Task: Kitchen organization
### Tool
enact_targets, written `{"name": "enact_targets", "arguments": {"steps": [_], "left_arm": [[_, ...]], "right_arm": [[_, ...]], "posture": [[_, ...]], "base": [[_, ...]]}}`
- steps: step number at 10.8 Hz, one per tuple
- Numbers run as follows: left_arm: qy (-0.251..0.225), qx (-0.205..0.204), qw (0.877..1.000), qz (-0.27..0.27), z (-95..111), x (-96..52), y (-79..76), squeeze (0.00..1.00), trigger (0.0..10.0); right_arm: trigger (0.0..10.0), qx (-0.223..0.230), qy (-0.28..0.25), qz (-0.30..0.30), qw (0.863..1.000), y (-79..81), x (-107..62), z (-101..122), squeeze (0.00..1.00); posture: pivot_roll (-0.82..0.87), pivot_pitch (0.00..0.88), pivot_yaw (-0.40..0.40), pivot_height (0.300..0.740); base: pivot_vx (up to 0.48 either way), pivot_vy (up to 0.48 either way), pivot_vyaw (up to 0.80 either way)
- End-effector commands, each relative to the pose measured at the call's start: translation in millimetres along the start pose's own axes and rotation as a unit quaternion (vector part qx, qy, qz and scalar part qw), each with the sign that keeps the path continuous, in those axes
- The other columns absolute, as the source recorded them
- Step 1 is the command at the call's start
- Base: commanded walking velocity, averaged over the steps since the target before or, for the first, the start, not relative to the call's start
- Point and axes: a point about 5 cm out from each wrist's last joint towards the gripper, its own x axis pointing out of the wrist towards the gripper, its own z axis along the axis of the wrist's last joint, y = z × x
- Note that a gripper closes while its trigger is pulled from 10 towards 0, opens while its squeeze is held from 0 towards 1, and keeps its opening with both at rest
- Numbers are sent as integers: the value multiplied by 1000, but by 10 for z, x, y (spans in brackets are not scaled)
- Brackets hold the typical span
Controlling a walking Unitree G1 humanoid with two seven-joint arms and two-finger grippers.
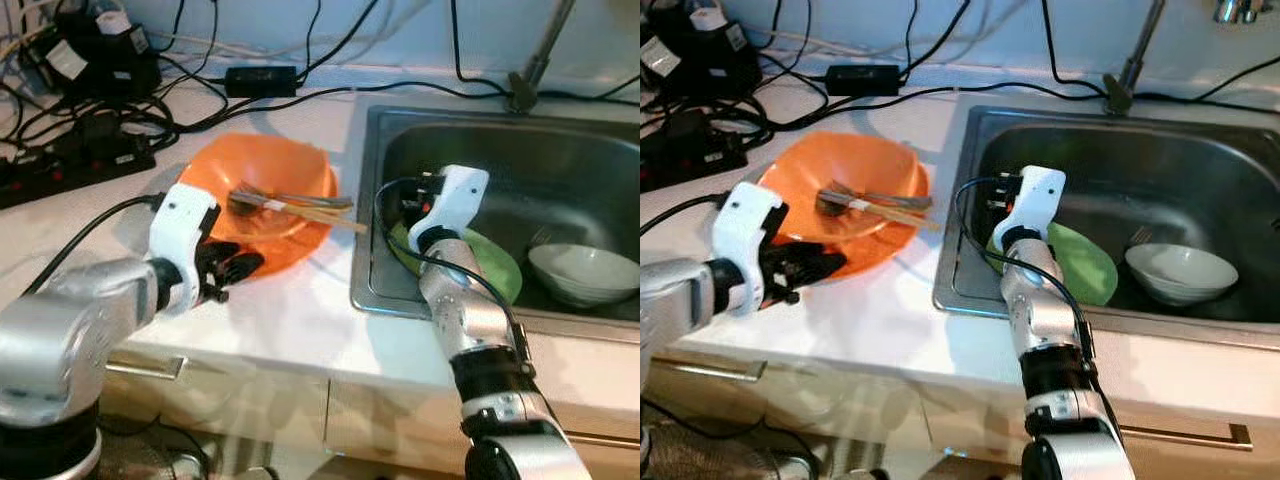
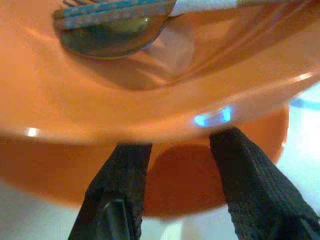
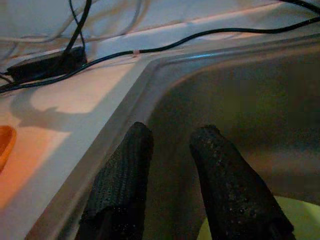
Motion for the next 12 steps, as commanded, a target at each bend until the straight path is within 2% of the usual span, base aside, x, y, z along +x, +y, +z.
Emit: {"name": "enact_targets", "arguments": {"steps": [1,5,6,7,8,9,10,12], "left_arm": [[6,-7,1000,4,-37,-57,-30,0,10000],[7,-2,1000,10,-28,-131,-86,0,10000],[-17,11,999,30,4,-118,-75,0,10000],[-53,6,997,51,52,-105,-49,0,10000],[-77,-7,996,49,76,-123,-71,0,10000],[-90,-8,995,49,94,-169,-64,0,10000],[-106,-6,992,64,125,-254,12,0,10000],[-94,14,993,69,56,-353,53,0,10000]], "right_arm": [[10000,6,2,4,1000,12,25,-32,0],[10000,1,-6,6,1000,-28,100,16,0],[10000,0,-6,3,1000,-35,108,12,0],[10000,0,-6,2,1000,-38,121,14,0],[10000,-1,-8,2,1000,-51,137,25,0],[10000,-3,-9,-1,1000,-68,145,34,0],[10000,-4,-10,-5,1000,-90,151,32,0],[10000,-7,-10,-10,1000,-111,174,39,0]], "posture": [[397,113,-2,740],[399,89,-22,740],[401,84,-28,740],[398,79,-35,740],[399,76,-40,740],[401,77,-43,740],[409,76,-48,740],[415,73,-51,740]], "base": [[0,0,0],[0,0,0],[0,0,0],[0,0,0],[0,0,0],[0,0,0],[0,0,0],[0,0,0]]}}
